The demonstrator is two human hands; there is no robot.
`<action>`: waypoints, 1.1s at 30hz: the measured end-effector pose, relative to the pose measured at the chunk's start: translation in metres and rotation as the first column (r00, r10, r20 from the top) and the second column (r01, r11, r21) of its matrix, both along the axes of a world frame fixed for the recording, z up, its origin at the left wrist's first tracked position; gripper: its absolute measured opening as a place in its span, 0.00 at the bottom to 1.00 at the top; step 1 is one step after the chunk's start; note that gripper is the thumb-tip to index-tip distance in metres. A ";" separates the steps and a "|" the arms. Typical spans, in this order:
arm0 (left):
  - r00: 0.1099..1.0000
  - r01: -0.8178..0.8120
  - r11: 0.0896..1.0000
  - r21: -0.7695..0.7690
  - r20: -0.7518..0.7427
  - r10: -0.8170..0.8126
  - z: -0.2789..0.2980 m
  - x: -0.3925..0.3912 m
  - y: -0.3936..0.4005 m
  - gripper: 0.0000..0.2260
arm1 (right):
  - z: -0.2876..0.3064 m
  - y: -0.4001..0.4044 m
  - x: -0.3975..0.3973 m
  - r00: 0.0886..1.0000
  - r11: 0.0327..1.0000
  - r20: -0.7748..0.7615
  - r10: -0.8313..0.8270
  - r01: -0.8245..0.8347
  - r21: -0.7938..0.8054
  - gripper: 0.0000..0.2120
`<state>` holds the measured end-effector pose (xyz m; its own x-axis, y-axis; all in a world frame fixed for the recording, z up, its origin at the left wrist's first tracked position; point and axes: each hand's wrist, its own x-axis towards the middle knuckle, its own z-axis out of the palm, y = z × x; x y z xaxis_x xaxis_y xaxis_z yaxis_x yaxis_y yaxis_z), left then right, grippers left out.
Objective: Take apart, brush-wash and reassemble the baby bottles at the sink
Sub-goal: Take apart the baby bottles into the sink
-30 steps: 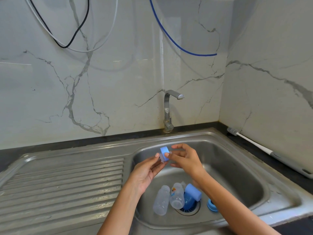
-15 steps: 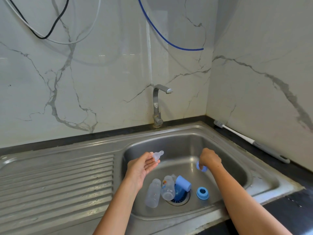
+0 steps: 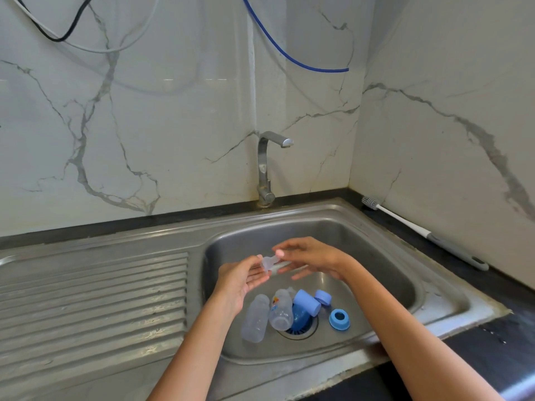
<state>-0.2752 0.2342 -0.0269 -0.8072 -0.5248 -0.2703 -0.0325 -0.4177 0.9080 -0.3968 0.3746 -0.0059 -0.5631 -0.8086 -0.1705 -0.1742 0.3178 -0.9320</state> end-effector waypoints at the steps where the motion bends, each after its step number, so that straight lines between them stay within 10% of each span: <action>1: 1.000 0.008 1.000 -0.015 -0.006 -0.008 0.001 0.000 0.001 0.07 | 0.001 -0.004 0.005 0.999 1.000 -0.039 0.025 -0.025 -0.019 0.17; 7: 0.996 0.065 0.991 -0.121 0.071 -0.056 -0.002 -0.003 0.003 0.13 | -0.006 -0.005 -0.003 0.991 0.993 -0.068 -0.115 0.116 0.008 0.08; 12: 0.985 0.097 0.968 -0.230 0.161 -0.061 -0.006 -0.005 0.002 0.13 | -0.033 0.020 -0.047 0.874 0.775 -0.261 -0.411 0.485 0.404 0.07; 22: 0.972 0.157 0.932 -0.326 0.216 -0.088 -0.006 -0.002 0.007 0.09 | -0.032 0.028 -0.048 0.678 0.568 -0.569 -0.466 0.722 0.395 0.10; 33: 0.986 0.083 0.854 -0.513 0.169 0.006 0.008 0.003 0.003 0.07 | 0.006 0.002 -0.017 0.619 0.750 -0.659 -0.427 0.650 0.124 0.09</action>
<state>-0.2718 0.2373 -0.0188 -0.7992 -0.5935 -0.0949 -0.2009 0.1149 0.9728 -0.4139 0.3766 -0.0003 -0.9492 -0.2799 0.1437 -0.3124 0.7834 -0.5374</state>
